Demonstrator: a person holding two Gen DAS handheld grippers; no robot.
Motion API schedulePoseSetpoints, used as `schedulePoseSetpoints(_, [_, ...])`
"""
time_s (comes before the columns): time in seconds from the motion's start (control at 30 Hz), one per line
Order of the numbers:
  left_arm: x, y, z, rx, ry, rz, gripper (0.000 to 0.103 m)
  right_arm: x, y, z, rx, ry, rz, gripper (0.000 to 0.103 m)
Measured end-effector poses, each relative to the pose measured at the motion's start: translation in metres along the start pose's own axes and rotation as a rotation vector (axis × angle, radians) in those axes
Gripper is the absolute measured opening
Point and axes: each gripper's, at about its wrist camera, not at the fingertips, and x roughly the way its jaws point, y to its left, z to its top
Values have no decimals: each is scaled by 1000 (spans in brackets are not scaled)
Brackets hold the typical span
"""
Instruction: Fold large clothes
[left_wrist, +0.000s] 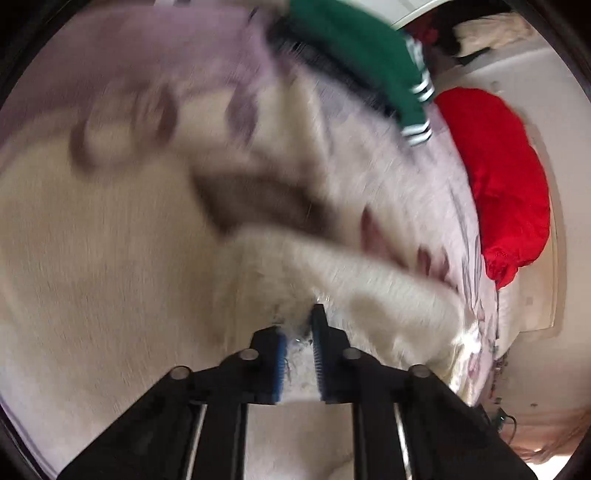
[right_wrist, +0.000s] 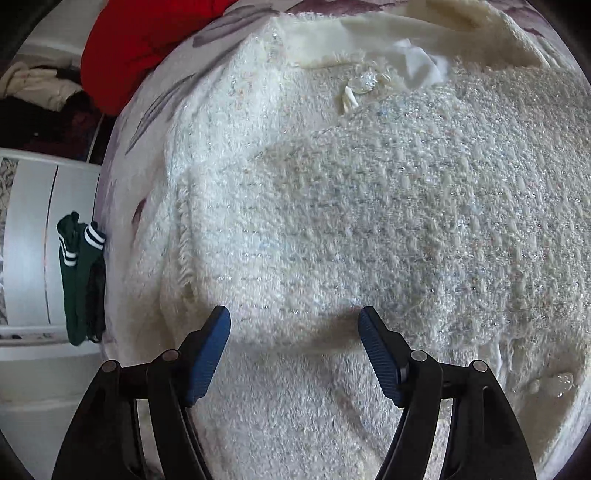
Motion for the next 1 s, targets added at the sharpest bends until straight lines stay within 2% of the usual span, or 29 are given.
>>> schedulePoseSetpoints(0.07, [1,0,19,9,-24,4,9,3,6,-8,-26,-10,-15,74])
schedulePoseSetpoints(0.13, [6,6,35,-6,18,-50,12,14,18,-9,-30,-11,-27,74])
schedulePoseSetpoints(0.17, [8,13,32,-3,38,-52,12,13,16,-16,-22,-11,-25,74])
schedulePoseSetpoints(0.2, [11,13,34,-6,77,-58,13,16,22,-9,-16,-11,-20,74])
schedulePoseSetpoints(0.23, [13,13,33,-13,106,-71,18,22,27,-2,-7,-12,-16,74])
schedulePoseSetpoints(0.27, [13,17,31,-17,122,-94,33,22,26,-5,4,-12,-13,74])
schedulePoseSetpoints(0.3, [14,19,26,-19,134,-109,46,14,27,11,12,-10,-10,74])
schedulePoseSetpoints(0.33, [18,19,21,-24,141,-114,75,7,19,11,20,-8,-7,74])
schedulePoseSetpoints(0.37, [24,22,17,-42,152,-130,78,7,15,5,29,-5,-7,74])
schedulePoseSetpoints(0.43, [42,16,14,-47,206,-181,78,8,7,2,40,4,-8,74])
schedulePoseSetpoints(0.47, [52,9,12,-29,218,-188,76,9,3,-3,43,9,-11,74])
schedulePoseSetpoints(0.5, [54,1,12,-9,195,-184,74,11,0,-6,43,11,-14,74])
schedulePoseSetpoints(0.53, [52,-5,12,16,164,-187,47,12,-2,-6,39,15,-17,74])
schedulePoseSetpoints(0.57, [51,-14,14,54,141,-164,5,14,-4,-9,33,18,-21,74])
schedulePoseSetpoints(0.6, [50,-31,23,109,122,-140,4,13,-5,-13,26,20,-25,74])
schedulePoseSetpoints(0.67, [32,-50,41,159,23,-153,4,11,-5,-20,17,21,-33,74])
schedulePoseSetpoints(0.73, [11,-67,66,196,-60,-198,4,8,-6,-27,16,19,-40,74])
schedulePoseSetpoints(0.8, [-7,-80,88,224,-110,-254,4,0,-6,-31,22,10,-33,74])
schedulePoseSetpoints(0.9, [-7,-93,105,283,-120,-269,5,-8,-12,-39,49,-2,-14,74])
schedulePoseSetpoints(0.93, [1,-92,106,290,-90,-270,5,-10,-16,-39,58,-1,-7,74])
schedulePoseSetpoints(1.0, [21,-70,100,270,19,-202,8,-9,-24,-45,78,8,-4,74])
